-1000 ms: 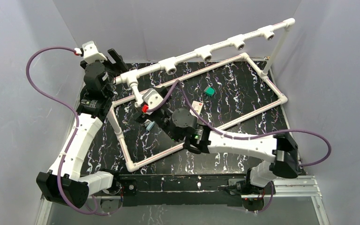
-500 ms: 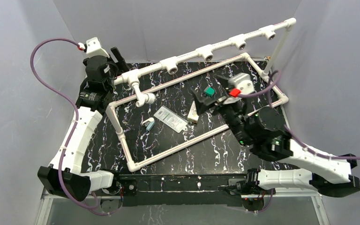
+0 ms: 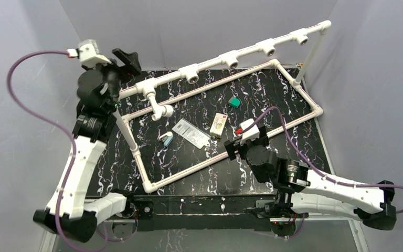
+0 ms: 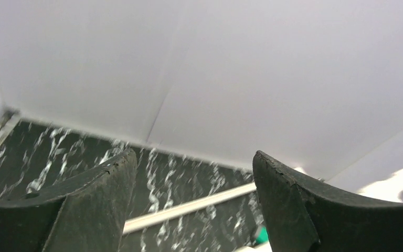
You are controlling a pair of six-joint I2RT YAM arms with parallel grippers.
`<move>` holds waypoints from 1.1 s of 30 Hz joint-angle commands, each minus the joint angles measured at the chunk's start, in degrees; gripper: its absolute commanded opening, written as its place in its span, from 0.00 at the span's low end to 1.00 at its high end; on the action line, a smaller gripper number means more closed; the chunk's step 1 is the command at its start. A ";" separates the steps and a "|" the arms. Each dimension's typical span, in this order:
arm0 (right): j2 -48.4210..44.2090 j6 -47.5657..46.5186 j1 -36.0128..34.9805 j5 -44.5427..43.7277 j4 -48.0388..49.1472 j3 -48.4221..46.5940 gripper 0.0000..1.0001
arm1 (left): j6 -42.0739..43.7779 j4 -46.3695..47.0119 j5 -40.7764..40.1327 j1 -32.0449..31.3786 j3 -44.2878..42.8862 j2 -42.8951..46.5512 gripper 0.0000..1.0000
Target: Install the water faucets
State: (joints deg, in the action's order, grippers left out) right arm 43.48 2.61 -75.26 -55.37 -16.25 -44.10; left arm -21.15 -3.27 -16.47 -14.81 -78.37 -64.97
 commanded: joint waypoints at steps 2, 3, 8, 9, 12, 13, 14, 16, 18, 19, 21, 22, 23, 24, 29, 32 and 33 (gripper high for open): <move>0.99 3.85 10.65 7.51 7.95 6.60 0.99 | 1.25 11.70 5.18 -0.33 1.98 10.75 0.79; 2.36 4.00 14.19 10.83 9.36 7.52 0.99 | 1.28 11.30 6.09 -0.36 1.80 11.90 0.80; 7.74 2.79 29.25 19.93 21.16 12.45 0.99 | -1.28 6.70 10.77 -0.32 2.47 17.64 0.80; 8.43 2.54 33.62 22.20 24.96 13.65 0.99 | -1.76 5.86 11.71 -0.34 3.17 18.81 0.80; 10.99 3.16 44.07 32.18 34.09 17.65 0.99 | -1.96 3.71 14.40 -0.38 5.32 21.97 0.80; 12.24 3.75 47.36 34.23 36.50 18.88 0.99 | -2.07 1.51 15.04 -0.35 6.13 22.98 0.80; 13.67 4.10 50.45 35.41 38.75 19.79 0.99 | -2.33 0.11 15.47 -0.38 7.06 23.94 0.80; 17.15 5.26 56.45 37.10 41.62 20.79 0.99 | -3.36 -0.42 17.39 -0.39 9.86 26.58 0.80; 20.24 7.95 62.01 38.33 45.47 22.33 0.99 | -3.82 -1.26 19.82 -0.32 12.67 29.06 0.80; 21.89 9.02 64.17 38.23 48.94 23.53 0.99 | -3.90 -2.12 20.16 -0.35 13.54 30.15 0.80; 25.82 9.79 67.40 37.21 56.38 25.71 0.99 | -3.97 -3.96 20.08 -0.37 14.64 32.08 0.80; 28.01 9.74 68.38 36.87 59.70 26.24 0.99 | -3.99 -4.67 20.16 -0.34 15.17 32.90 0.80; 30.35 9.72 69.20 37.36 62.62 26.58 0.99 | -3.99 -5.26 20.23 -0.44 15.58 33.87 0.80; 32.46 8.73 69.80 38.50 64.19 25.80 0.99 | -3.99 -5.80 20.20 -0.66 15.95 34.44 0.80; 37.48 4.11 69.97 41.48 69.43 27.36 0.99 | -4.57 -6.13 21.06 -2.13 18.30 35.83 0.80; 36.63 1.02 69.96 43.92 77.47 31.24 0.99 | -3.79 -6.03 21.11 -3.10 19.38 36.28 0.80; 35.96 0.39 69.92 45.85 76.42 31.19 0.99 | -3.40 -6.07 21.07 -3.45 19.63 36.43 0.80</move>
State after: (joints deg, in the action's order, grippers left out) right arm 81.52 7.27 -5.48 -14.74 49.30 -14.76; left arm -25.34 -8.97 3.40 -16.95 -60.27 -28.47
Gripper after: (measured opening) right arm 0.985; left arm 0.803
